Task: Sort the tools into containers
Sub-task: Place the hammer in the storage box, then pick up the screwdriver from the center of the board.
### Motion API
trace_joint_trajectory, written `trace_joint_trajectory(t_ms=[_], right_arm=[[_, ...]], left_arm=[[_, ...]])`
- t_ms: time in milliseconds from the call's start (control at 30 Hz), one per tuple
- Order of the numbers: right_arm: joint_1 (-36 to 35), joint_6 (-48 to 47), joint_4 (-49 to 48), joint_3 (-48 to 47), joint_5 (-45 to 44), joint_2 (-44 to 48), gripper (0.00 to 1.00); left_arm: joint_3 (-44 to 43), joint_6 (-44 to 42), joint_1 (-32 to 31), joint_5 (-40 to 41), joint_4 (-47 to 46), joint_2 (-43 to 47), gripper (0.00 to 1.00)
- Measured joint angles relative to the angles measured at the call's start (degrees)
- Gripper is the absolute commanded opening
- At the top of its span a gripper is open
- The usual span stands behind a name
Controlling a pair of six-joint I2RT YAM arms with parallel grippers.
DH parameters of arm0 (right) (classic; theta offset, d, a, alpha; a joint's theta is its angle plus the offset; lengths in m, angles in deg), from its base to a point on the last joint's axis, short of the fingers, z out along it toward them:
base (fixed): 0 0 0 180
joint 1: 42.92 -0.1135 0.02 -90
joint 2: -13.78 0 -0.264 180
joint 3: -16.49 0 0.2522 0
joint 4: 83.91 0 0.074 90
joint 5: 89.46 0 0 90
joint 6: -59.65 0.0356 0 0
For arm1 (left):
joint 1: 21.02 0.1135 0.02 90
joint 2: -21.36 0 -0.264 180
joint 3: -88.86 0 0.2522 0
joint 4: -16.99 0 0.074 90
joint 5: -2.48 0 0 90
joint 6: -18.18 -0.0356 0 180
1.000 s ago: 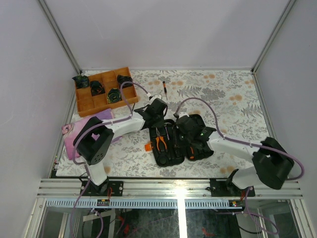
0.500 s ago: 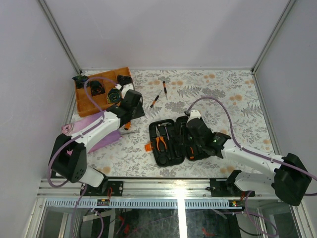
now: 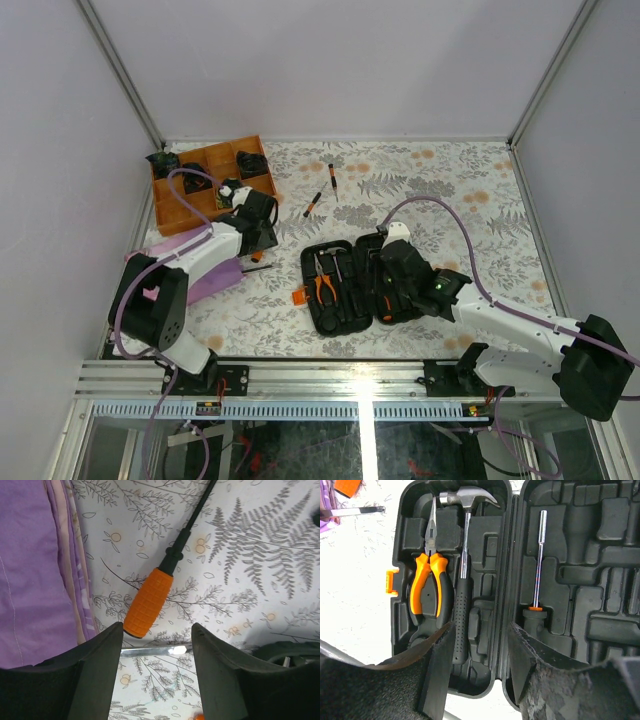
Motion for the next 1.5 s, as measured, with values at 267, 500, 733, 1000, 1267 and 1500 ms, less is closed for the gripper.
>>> trace_joint_trajectory(t_ms=[267, 500, 733, 1000, 1267, 1500], right_arm=[[0.0, -1.3, 1.9, -0.5, 0.1, 0.0, 0.53], [0.0, -2.3, 3.3, -0.9, 0.1, 0.3, 0.53], [0.0, -2.5, 4.6, -0.9, -0.1, 2.2, 0.53], [0.0, -2.3, 4.9, -0.9, -1.5, 5.0, 0.52], [0.0, 0.9, 4.8, -0.9, -4.8, 9.1, 0.54], [0.0, 9.0, -0.3, -0.7, -5.9, 13.4, 0.68]], left_arm=[[0.0, -0.4, 2.2, -0.4, -1.1, -5.3, 0.56], [-0.2, -1.5, 2.5, -1.7, -4.3, -10.0, 0.46], [-0.7, -2.8, 2.5, -3.6, -6.7, -10.9, 0.24], [0.5, -2.8, 2.0, -5.0, -6.7, -7.8, 0.02], [1.8, -2.8, -3.9, -7.2, -6.6, 5.4, 0.00], [7.0, -2.1, -7.6, -15.9, -11.1, 19.6, 0.00]])
